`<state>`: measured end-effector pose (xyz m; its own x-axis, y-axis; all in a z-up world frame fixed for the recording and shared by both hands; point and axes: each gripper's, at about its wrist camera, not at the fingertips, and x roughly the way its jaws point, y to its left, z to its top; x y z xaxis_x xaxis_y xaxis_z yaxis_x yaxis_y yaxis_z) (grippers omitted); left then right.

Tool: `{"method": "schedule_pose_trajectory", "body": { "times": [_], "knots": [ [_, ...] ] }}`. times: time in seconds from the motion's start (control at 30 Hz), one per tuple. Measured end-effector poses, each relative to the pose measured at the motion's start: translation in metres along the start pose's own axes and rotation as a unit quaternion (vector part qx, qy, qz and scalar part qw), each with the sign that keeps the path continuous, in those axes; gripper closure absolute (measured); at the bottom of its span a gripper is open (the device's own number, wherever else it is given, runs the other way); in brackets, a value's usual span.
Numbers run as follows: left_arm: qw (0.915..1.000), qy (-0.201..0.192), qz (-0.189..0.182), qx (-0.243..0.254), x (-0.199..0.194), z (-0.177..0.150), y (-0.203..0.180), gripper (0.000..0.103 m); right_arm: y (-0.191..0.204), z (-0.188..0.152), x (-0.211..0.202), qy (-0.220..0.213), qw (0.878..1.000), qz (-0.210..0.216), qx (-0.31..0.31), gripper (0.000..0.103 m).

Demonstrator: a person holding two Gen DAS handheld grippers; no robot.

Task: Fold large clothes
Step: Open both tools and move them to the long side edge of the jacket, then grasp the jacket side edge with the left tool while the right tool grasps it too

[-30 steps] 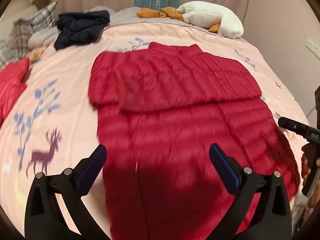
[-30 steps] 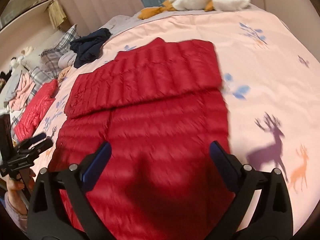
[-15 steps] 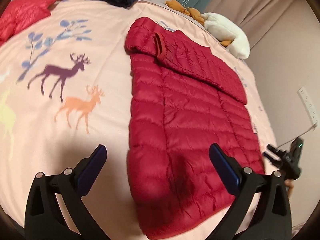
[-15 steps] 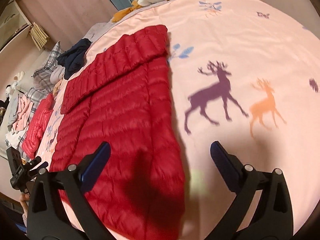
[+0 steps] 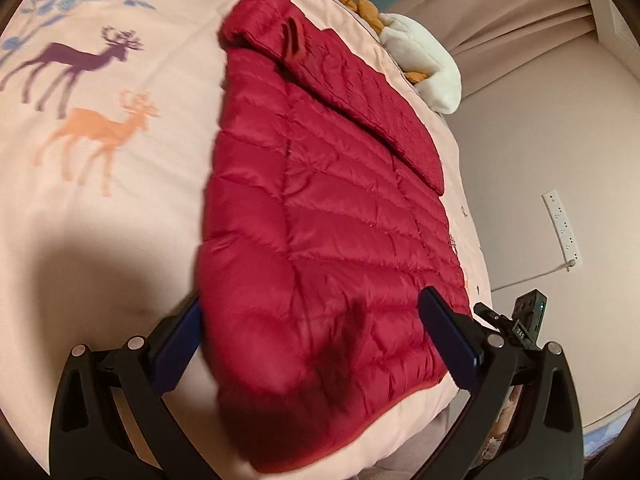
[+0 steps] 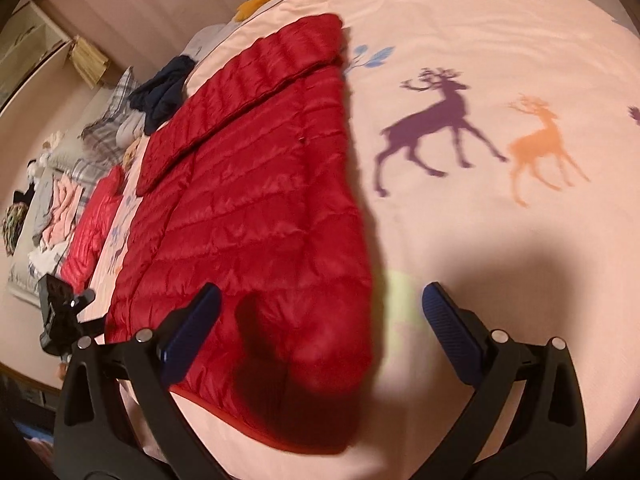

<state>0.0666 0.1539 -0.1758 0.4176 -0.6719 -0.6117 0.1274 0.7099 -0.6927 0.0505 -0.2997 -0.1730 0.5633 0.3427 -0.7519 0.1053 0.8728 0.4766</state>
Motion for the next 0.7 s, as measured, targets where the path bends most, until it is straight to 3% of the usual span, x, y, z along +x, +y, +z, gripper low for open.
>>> {"method": "schedule_pose_trajectory", "body": {
  "times": [0.33,0.43,0.57,0.7],
  "knots": [
    [0.9991,0.009,-0.04,-0.005,0.031,0.026,-0.013,0.001,0.03,0.028,0.039,0.013,0.998,0.046,-0.028,0.002],
    [0.9995,0.007,-0.032,0.0,0.03,0.023,-0.016,0.003,0.032,0.029,0.041,0.013,0.998,0.053,-0.026,0.007],
    [0.9998,0.01,-0.007,0.013,0.022,0.012,-0.014,0.012,0.028,0.019,0.033,0.024,0.997,0.066,-0.029,0.021],
    [0.9997,0.014,0.006,0.021,0.017,0.001,-0.013,0.018,0.019,0.003,0.022,0.036,0.995,0.092,-0.013,0.024]
  ]
}}
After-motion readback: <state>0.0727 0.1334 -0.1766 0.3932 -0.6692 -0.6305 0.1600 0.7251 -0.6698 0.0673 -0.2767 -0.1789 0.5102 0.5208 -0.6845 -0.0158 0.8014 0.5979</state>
